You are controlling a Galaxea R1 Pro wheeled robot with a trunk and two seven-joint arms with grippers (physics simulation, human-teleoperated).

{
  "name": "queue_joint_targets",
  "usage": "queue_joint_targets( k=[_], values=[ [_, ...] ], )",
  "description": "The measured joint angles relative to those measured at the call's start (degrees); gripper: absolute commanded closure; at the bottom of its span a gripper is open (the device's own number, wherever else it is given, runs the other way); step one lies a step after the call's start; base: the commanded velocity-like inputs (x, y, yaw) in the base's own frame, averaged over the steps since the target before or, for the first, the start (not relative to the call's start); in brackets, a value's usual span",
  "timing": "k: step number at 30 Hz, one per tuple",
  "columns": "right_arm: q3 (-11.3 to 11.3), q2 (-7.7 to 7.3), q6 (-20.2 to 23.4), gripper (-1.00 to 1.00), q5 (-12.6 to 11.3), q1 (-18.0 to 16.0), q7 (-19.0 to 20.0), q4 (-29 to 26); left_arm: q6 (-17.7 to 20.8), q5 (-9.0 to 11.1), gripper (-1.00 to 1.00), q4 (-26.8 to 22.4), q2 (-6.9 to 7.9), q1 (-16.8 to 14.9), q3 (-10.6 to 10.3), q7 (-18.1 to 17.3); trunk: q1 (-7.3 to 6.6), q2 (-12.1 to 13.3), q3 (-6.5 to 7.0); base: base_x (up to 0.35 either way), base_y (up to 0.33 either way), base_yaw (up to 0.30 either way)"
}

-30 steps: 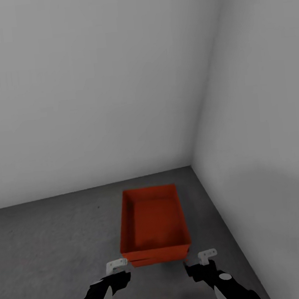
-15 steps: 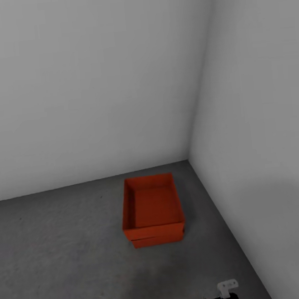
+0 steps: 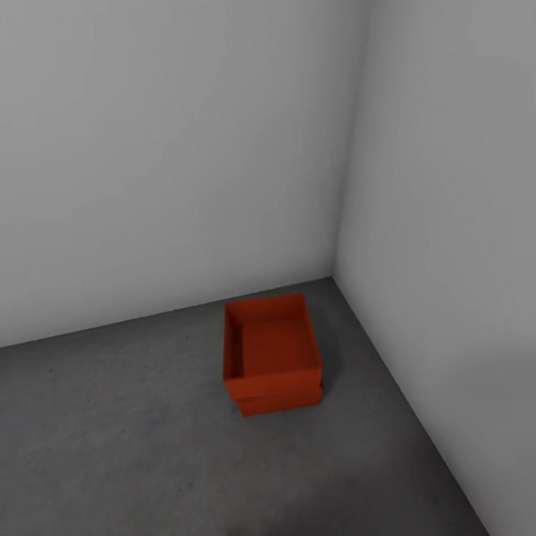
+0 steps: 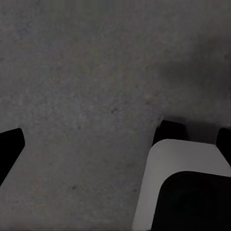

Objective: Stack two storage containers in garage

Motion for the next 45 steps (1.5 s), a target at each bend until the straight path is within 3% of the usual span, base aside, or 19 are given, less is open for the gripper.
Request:
queue_joint_targets(
  k=[8,15,18,21,27,33,40,45],
  values=[
    [0.0,0.28,-0.1,-1.0,-0.2,0.4,-0.2,0.0,0.0,0.2,-1.0,0.1,-0.76,0.4,-0.1,-0.1,-1.79,3.2,1.44,-0.048,0.0,0.0],
    [0.0,0.38,0.0,-1.0,-0.2,0.4,-0.2,0.0,0.0,0.1,-1.0,0.1,-3.9,0.4,-0.1,-1.0,-3.33,6.0,2.7,-0.001,0.0,0.0],
    [0.0,0.4,0.0,-1.0,-0.2,0.4,-0.2,0.0,0.0,0.0,-1.0,0.1,-4.33,0.4,-0.2,-3.7,-3.99,7.2,3.24,0.0,0.0,0.0],
    [0.0,0.43,0.0,-1.0,-0.2,0.4,-0.2,0.0,-0.1,-0.1,-1.0,0.1,-3.83,0.5,-0.3,-9.9,-4.65,8.4,3.78,0.0,0.0,0.0],
    [0.0,0.4,0.0,-1.0,-0.2,0.4,-0.2,0.0,-0.1,-0.1,-1.0,0.1,-3.36,0.5,-0.3,-11.8,-5.97,10.8,4.86,0.0,0.0,0.0],
    [0.0,0.39,0.0,-1.0,-0.2,0.4,-0.2,0.0,-0.1,-0.1,-1.0,0.1,-3.29,0.5,-0.3,-10.8,-7.29,13.2,5.93,0.0,0.0,0.0],
    [0.0,0.43,0.0,-1.0,-0.2,0.4,-0.2,0.0,-0.1,0.0,-1.0,0.1,-3.55,0.5,-0.3,-4.5,-8.83,16.1,7.19,0.0,0.0,0.0],
    [0.0,0.42,0.0,-1.0,-0.2,0.4,-0.2,0.0,-0.1,0.1,-1.0,0.1,-3.61,0.5,-0.2,-3.4,-9.93,18.1,8.09,0.0,0.0,0.0]
  ],
)
